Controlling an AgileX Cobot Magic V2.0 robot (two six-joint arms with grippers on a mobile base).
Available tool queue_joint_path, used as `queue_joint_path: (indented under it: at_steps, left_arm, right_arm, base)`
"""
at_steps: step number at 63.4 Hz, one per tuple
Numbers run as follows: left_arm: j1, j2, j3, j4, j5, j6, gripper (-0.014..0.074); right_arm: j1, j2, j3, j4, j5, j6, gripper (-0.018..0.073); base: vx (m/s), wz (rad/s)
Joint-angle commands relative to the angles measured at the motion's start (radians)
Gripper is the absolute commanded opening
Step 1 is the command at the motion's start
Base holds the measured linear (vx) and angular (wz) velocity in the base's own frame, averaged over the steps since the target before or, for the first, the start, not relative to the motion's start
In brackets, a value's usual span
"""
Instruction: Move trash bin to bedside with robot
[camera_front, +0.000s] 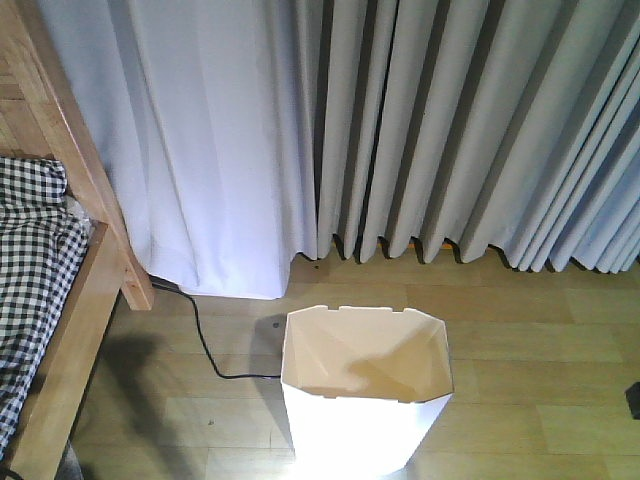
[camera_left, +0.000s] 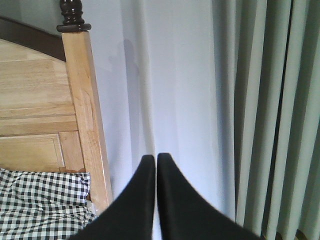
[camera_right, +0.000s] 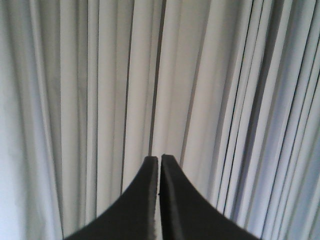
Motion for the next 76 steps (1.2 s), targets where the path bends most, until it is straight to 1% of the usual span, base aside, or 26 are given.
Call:
queue_joint_path:
  at_steps: [1, 4, 9, 32, 45, 76]
  left_arm:
    - [-0.006, -0.013, 0.012, -0.009, -0.075, -0.014, -0.0006]
    - [-0.006, -0.013, 0.012, -0.009, -0.075, -0.014, -0.0006]
    - [-0.006, -0.014, 0.012, -0.009, -0.074, -0.014, -0.0006]
    - [-0.006, -0.014, 0.012, -0.009, -0.074, -0.014, -0.0006]
    - [-0.006, -0.014, 0.012, -0.009, -0.074, -0.014, -0.0006]
    - [-0.006, -0.014, 0.012, -0.009, -0.074, -0.014, -0.0006]
  right_arm:
    - [-0.001, -0.047, 0.002, -0.065, -0.006, 0.050, -0.0008]
    - [-0.001, -0.084, 0.002, -0.065, 0.035, 0.050, -0.0008]
    - [0.000, -0.080, 0.002, -0.065, 0.056, 0.053, -0.0008]
    - [0.000, -0.079, 0.002, -0.065, 0.057, 0.063, -0.0008]
    - [0.073, -0.079, 0.002, -0.078, 0.056, 0.061, -0.0008]
    - [0.066, -0.079, 0.002, -0.074, 0.066, 0.061, -0.0008]
  base:
    - [0.00, 0.00]
    - [0.00, 0.00]
    - [0.00, 0.00]
    - [0.00, 0.00]
    - [0.00, 0.00]
    - [0.00, 0.00]
